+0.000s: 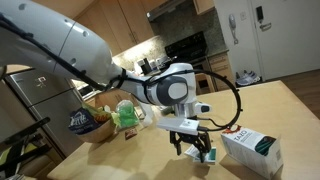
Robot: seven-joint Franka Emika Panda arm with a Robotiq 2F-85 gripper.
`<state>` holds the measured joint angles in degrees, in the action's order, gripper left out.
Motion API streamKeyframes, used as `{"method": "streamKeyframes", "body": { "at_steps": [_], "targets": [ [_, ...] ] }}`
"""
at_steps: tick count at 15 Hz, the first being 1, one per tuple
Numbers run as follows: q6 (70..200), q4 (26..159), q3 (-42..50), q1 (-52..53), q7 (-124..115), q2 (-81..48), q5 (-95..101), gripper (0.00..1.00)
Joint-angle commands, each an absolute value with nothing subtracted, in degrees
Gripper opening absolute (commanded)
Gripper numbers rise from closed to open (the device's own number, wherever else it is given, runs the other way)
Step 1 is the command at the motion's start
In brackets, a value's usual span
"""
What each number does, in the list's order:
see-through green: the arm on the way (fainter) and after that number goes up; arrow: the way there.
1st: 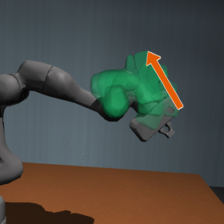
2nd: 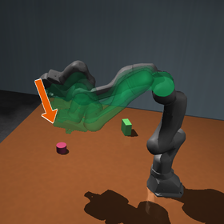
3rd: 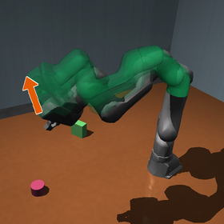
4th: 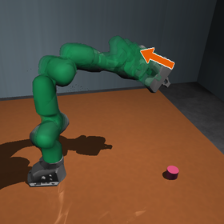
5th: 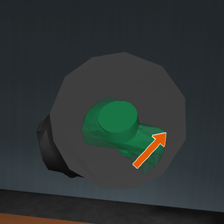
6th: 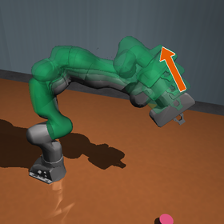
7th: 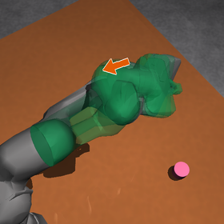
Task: Pick the object on the table and put it in the box
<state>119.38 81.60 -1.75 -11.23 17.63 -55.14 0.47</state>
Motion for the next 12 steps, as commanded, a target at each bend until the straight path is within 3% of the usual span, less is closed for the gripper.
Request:
{"method": "streamKeyframes", "body": {
  "at_steps": [1,12],
  "targets": [
    [120.1,79.66,-1.58,-10.78,16.1,-56.01,-0.77,1.0],
    [118.53,72.68,-2.31,-9.12,16.23,-60.63,-0.56,1.0]
  ]
}}
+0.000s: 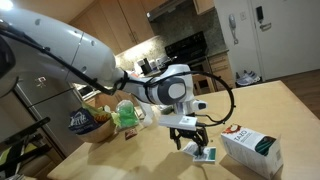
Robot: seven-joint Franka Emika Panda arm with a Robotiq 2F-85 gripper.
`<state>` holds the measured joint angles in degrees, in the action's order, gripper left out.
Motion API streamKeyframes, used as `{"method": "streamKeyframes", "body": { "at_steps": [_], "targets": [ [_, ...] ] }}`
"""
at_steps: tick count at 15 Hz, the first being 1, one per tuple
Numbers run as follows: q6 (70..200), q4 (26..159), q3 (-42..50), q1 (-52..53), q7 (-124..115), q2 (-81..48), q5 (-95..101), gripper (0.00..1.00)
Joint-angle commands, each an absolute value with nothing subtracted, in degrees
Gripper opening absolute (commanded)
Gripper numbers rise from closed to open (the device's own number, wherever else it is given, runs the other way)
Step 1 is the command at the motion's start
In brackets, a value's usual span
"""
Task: Pick the object on the table and put it in the box
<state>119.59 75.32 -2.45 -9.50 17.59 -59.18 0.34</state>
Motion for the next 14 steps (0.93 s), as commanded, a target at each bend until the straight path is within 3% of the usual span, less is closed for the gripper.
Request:
{"method": "streamKeyframes", "body": {
  "at_steps": [1,7,9,11,14],
  "targets": [
    [118.49,72.47,-2.24,-9.09,16.17,-60.78,-0.55,1.0],
    [118.28,71.74,-2.21,-9.09,16.53,-60.94,-0.36,0.97],
    [118.28,71.33,-2.26,-9.01,16.59,-61.09,-0.33,0.72],
    [118.08,70.51,-2.35,-8.91,16.79,-61.4,-0.28,0.62],
    [117.89,69.31,-2.53,-8.85,17.02,-61.92,-0.33,0.37]
  ]
}}
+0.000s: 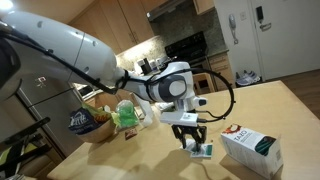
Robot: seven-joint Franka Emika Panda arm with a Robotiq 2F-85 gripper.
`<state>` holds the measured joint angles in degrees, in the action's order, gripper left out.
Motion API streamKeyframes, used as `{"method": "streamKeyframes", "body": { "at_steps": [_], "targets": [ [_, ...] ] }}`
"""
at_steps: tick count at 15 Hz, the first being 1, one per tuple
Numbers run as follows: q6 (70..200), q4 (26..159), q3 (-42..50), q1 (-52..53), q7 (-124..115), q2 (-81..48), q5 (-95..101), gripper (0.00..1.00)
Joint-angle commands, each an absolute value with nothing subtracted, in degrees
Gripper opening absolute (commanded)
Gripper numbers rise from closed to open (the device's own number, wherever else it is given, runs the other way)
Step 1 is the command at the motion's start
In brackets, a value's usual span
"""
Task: Pick the object on the table and put it in the box
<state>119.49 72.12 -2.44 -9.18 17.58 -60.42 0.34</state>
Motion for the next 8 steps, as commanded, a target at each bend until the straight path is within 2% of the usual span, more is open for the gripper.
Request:
{"method": "streamKeyframes", "body": {
  "at_steps": [1,5,8],
  "targets": [
    [117.69,68.65,-2.58,-8.83,17.09,-62.29,-0.35,0.3],
    [117.13,66.77,-2.79,-8.87,17.37,-63.43,-0.5,0.01],
    [117.02,66.04,-2.79,-8.9,17.35,-63.92,-0.5,0.0]
  ]
}}
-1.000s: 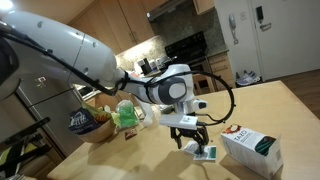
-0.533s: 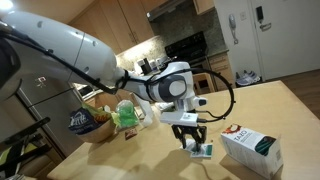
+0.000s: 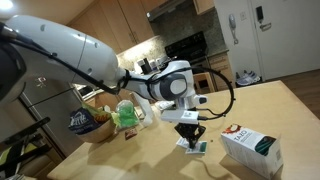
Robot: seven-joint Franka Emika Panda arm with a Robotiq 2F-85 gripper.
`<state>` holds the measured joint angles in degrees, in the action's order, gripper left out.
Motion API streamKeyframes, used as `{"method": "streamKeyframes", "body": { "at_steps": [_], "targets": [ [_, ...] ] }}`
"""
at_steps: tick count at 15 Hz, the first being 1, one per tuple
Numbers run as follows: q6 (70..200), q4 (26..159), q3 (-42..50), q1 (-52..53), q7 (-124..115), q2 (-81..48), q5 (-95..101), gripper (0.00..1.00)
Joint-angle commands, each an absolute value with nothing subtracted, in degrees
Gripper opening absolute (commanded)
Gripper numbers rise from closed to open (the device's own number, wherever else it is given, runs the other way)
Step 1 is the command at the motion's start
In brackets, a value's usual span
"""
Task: Pick the object on the table and put it in the box
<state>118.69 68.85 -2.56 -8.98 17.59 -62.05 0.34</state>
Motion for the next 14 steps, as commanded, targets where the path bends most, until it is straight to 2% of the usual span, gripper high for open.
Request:
{"method": "streamKeyframes", "body": {
  "at_steps": [1,5,14],
  "targets": [
    [117.05,66.06,-2.75,-8.97,17.34,-63.84,-0.51,0.0],
    [119.16,69.31,-2.22,-9.05,16.68,-61.47,-0.26,0.0],
    [133.35,90.82,2.35,-9.53,10.65,-48.19,0.41,0.0]
  ]
}}
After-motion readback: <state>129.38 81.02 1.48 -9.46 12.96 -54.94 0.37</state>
